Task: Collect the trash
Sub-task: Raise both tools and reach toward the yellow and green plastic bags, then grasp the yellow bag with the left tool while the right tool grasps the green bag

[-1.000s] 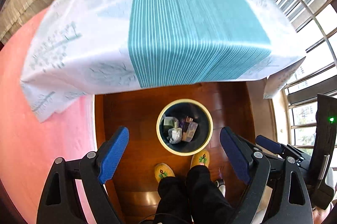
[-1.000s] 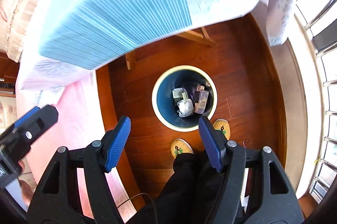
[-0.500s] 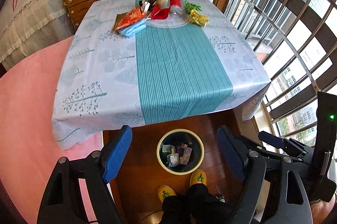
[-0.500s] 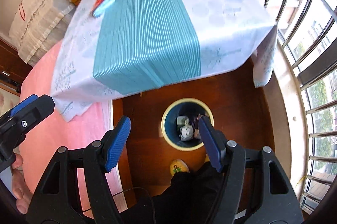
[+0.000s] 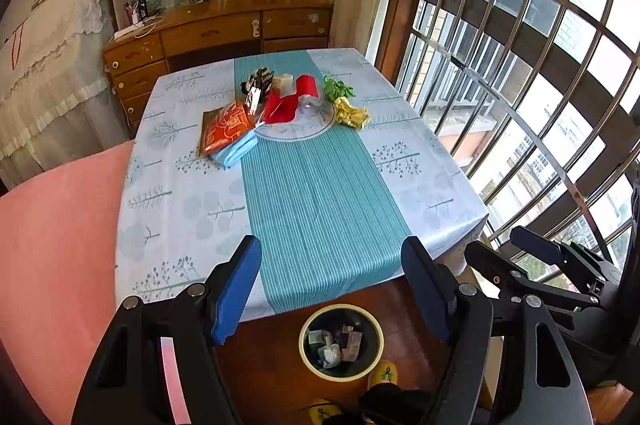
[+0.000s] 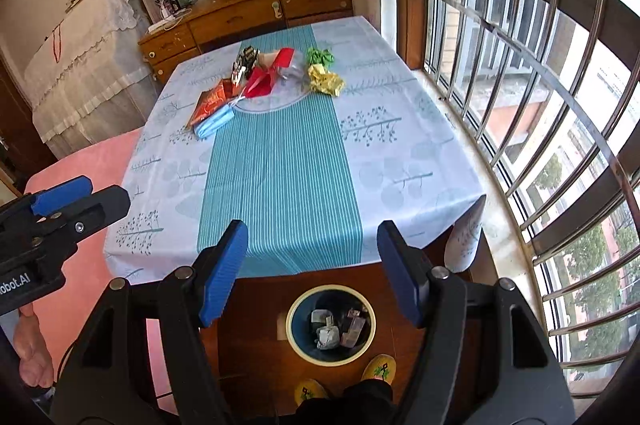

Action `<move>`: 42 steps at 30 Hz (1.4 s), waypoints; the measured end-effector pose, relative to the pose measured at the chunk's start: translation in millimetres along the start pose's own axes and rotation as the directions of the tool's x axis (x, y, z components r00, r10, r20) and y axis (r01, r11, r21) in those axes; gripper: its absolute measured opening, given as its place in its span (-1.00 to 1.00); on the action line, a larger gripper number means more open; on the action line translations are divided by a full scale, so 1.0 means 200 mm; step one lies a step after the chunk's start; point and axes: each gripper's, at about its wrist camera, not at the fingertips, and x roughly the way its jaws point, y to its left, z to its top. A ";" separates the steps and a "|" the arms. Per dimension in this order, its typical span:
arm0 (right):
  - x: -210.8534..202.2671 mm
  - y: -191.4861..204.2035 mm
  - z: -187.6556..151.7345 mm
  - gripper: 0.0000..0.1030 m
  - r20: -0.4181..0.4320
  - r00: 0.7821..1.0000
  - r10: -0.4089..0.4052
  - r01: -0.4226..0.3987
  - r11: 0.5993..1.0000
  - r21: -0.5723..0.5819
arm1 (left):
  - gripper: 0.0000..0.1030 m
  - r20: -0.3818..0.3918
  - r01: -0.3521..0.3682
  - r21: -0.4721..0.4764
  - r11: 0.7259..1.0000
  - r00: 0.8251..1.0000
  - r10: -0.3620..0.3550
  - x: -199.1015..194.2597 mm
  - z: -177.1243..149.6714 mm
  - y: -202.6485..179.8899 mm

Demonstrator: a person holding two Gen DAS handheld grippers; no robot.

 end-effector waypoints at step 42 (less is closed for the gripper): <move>1.92 -0.75 1.38 -0.04 -0.312 0.927 0.208 -0.257 0.959 -0.123 | 0.41 -0.376 -0.246 -0.385 0.890 0.922 0.093 2.37 1.16 -0.08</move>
